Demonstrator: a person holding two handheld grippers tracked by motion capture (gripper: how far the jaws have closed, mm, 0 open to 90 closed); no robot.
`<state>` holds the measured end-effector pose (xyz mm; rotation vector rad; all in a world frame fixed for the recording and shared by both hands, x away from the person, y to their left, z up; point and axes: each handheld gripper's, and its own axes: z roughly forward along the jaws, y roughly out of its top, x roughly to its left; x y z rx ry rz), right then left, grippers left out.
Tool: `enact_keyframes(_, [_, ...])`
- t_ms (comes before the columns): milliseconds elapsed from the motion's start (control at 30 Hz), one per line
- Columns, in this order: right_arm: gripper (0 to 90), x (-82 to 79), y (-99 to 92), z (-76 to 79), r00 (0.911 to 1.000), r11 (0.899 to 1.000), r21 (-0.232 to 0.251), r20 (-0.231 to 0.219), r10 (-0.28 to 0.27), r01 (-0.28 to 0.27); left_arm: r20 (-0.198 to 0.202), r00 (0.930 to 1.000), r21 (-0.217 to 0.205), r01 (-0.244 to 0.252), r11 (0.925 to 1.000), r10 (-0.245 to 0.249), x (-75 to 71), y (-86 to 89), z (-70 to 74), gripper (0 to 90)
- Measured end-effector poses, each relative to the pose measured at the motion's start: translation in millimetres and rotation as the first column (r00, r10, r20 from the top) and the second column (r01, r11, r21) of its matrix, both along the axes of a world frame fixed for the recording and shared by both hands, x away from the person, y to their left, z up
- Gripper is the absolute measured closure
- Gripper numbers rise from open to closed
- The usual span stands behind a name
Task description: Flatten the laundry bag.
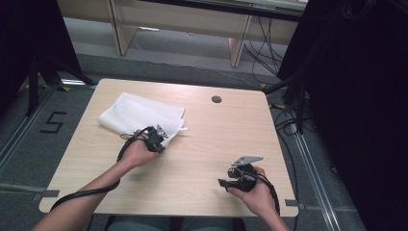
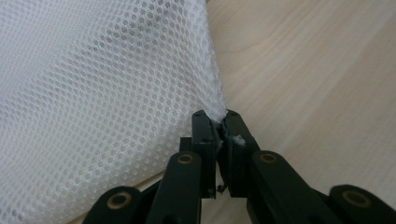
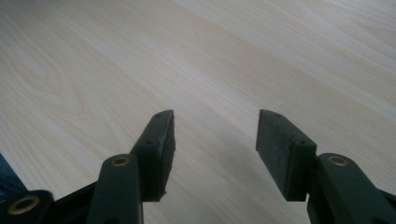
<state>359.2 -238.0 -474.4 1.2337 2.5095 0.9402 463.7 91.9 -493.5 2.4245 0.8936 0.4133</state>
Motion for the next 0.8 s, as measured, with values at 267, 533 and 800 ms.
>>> enact_keyframes(267, [47.9,0.4,-2.5,2.5,0.9999,1.000,-0.007,-0.014,-0.007,0.007,-0.030,0.9985,-0.009,0.045,0.9989,-0.046,-21.5,-16.0,2.2,84.7])
enact_keyframes(533, [47.9,-0.2,-1.0,3.0,0.9991,1.000,-0.002,-0.038,-0.018,0.018,-0.048,0.9864,0.011,0.158,0.9874,-0.157,-54.1,-43.9,5.4,84.7])
enact_keyframes(800, [47.9,0.9,-2.8,1.1,0.9992,0.999,0.009,-0.024,-0.032,0.033,-0.066,0.9737,-0.018,0.218,0.9759,-0.218,-73.6,-65.7,5.8,84.4])
